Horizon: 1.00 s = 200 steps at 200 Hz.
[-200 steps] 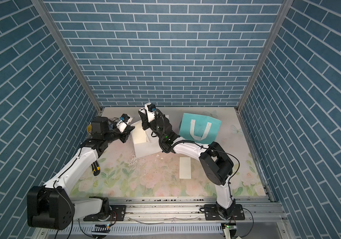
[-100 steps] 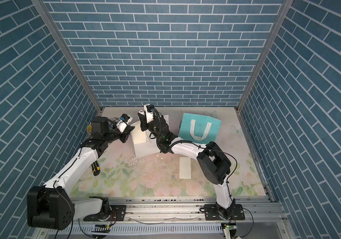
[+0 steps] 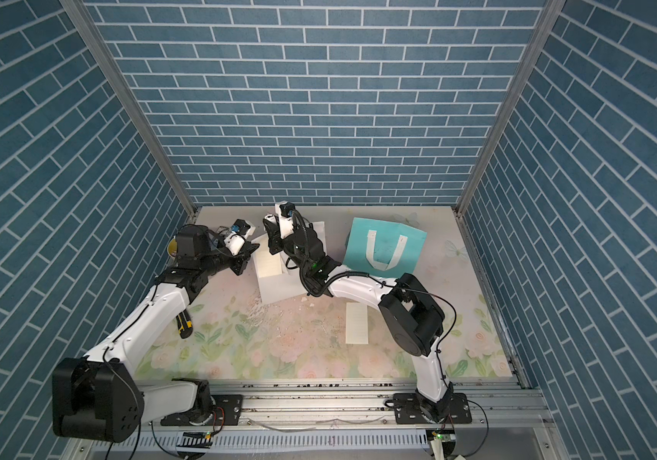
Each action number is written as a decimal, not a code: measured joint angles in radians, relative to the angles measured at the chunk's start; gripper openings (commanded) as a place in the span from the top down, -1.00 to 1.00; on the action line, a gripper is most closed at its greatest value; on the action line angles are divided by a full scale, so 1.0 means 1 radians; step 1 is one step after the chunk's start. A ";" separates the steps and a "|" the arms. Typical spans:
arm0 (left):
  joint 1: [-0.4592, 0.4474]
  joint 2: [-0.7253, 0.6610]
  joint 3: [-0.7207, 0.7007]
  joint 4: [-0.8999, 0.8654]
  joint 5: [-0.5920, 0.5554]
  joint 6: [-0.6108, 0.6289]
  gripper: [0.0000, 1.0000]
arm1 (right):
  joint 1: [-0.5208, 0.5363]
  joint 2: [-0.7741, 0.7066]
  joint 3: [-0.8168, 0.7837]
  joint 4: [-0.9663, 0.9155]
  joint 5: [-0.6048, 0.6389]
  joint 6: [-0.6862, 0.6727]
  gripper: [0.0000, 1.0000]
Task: Staple the receipts to the bags
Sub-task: Place the stapler in the takeout bag.
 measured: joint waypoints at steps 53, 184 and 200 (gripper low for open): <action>0.000 0.000 0.000 -0.002 -0.002 0.000 1.00 | 0.002 0.000 0.051 -0.099 -0.002 0.037 1.00; -0.004 0.000 0.000 -0.005 0.000 0.004 1.00 | 0.006 -0.041 0.120 -0.383 -0.014 0.094 1.00; -0.005 0.001 0.000 -0.005 0.001 0.004 1.00 | 0.006 -0.041 0.129 -0.404 -0.016 0.094 1.00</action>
